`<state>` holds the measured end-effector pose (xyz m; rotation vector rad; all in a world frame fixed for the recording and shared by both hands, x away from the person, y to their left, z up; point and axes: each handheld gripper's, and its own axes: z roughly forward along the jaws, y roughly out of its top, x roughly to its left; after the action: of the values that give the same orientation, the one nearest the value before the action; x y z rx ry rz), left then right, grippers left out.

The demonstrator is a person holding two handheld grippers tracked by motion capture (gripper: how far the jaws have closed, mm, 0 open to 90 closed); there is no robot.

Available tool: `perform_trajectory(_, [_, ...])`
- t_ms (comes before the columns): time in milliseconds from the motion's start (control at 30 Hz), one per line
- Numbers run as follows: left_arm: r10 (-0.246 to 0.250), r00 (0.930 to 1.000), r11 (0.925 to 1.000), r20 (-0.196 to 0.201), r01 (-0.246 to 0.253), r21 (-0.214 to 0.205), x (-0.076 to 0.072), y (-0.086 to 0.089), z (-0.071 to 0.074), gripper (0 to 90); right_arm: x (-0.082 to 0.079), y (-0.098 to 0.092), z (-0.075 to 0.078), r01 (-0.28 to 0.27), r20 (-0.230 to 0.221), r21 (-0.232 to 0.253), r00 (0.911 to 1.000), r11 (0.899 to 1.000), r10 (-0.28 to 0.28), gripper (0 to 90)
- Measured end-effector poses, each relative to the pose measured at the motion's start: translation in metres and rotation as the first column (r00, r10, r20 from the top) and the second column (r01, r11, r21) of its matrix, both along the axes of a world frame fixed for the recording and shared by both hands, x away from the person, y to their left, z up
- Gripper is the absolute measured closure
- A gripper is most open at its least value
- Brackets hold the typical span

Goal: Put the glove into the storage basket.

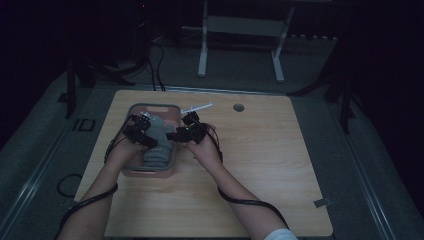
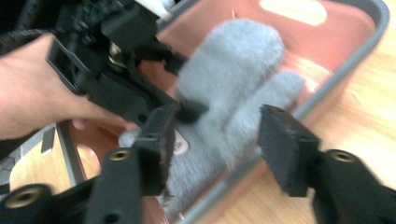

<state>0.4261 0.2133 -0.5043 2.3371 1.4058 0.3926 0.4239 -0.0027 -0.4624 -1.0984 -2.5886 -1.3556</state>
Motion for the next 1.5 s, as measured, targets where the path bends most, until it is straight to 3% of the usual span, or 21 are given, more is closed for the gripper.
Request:
perform_trajectory(100, [0.009,0.9997,0.9995,0.021,-0.009,-0.032,-0.003,0.003,0.002,36.4,-0.001,-0.008,0.002,0.002,0.001,0.002,1.0000,1.000,-0.002,36.4])
perform_trajectory(200, [0.028,0.9982,0.9980,0.053,-0.025,-0.059,-0.008,0.008,0.007,28.0,-0.004,-0.017,0.006,-0.003,0.012,0.027,0.9999,1.000,0.003,28.3])
perform_trajectory(300, [0.033,0.9965,0.9963,0.076,-0.027,-0.082,-0.016,0.011,0.012,24.1,-0.007,-0.027,0.009,-0.041,0.020,0.046,0.9990,0.998,0.040,19.9])
perform_trajectory(433, [0.048,0.9925,0.9854,0.112,-0.029,-0.168,-0.030,0.017,0.021,23.5,-0.011,-0.041,0.012,-0.053,0.030,0.054,0.9982,0.997,0.052,18.4])
perform_trajectory(533, [0.027,0.9910,0.9858,0.131,-0.005,-0.168,-0.039,0.015,0.025,23.2,-0.015,-0.051,0.012,-0.065,0.043,0.054,0.9971,0.996,0.063,18.3])
perform_trajectory(600, [0.016,0.9889,0.9898,0.148,0.005,-0.143,-0.045,0.012,0.026,21.1,-0.018,-0.056,0.010,-0.065,0.058,0.033,0.9963,0.997,0.063,18.3])
perform_trajectory(667, [0.003,0.9858,0.9877,0.168,0.023,-0.154,-0.050,0.011,0.027,17.5,-0.020,-0.062,0.007,-0.068,0.070,0.027,0.9953,0.997,0.066,18.4])
perform_trajectory(733, [-0.009,0.9733,0.9867,0.229,0.046,-0.156,-0.058,0.008,0.030,13.4,-0.023,-0.067,0.004,-0.080,0.108,0.024,0.9911,0.996,0.077,18.4])
perform_trajectory(767, [-0.015,0.9702,0.9860,0.242,0.054,-0.158,-0.061,0.006,0.031,13.1,-0.025,-0.070,0.002,-0.085,0.134,0.010,0.9875,0.996,0.083,18.3])
perform_trajectory(933, [-0.071,0.9450,0.9708,0.319,0.139,-0.195,-0.079,-0.007,0.041,9.3,-0.032,-0.081,-0.005,-0.132,0.203,-0.020,0.9700,0.991,0.133,16.7])
perform_trajectory(1200, [-0.141,0.8976,0.9408,0.418,0.253,-0.226,-0.106,-0.032,0.050,9.6,-0.045,-0.102,-0.011,-0.182,0.240,-0.035,0.9528,0.983,0.185,16.3])
perform_trajectory(1233, [-0.141,0.8976,0.9408,0.418,0.253,-0.226,-0.106,-0.032,0.050,9.7,-0.045,-0.102,-0.011,-0.182,0.240,-0.035,0.9528,0.983,0.185,16.3])
perform_trajectory(1267, [-0.164,0.8845,0.9285,0.437,0.288,-0.235,-0.112,-0.038,0.049,9.7,-0.047,-0.105,-0.012,-0.185,0.238,-0.034,0.9528,0.982,0.188,16.3])
perform_trajectory(1333, [-0.187,0.8717,0.9163,0.453,0.321,-0.240,-0.117,-0.044,0.047,10.6,-0.050,-0.112,-0.014,-0.190,0.239,-0.049,0.9510,0.981,0.196,16.3])
perform_trajectory(1400, [-0.211,0.8643,0.9073,0.457,0.347,-0.238,-0.121,-0.051,0.043,10.6,-0.053,-0.118,-0.016,-0.196,0.236,-0.054,0.9503,0.979,0.204,16.3])
perform_trajectory(1433, [-0.222,0.8569,0.9010,0.465,0.363,-0.238,-0.123,-0.055,0.041,10.6,-0.055,-0.121,-0.016,-0.198,0.235,-0.060,0.9499,0.978,0.207,16.3])
perform_trajectory(1500, [-0.240,0.8518,0.8940,0.466,0.381,-0.236,-0.125,-0.060,0.039,10.6,-0.058,-0.126,-0.018,-0.203,0.232,-0.066,0.9490,0.977,0.213,16.2])
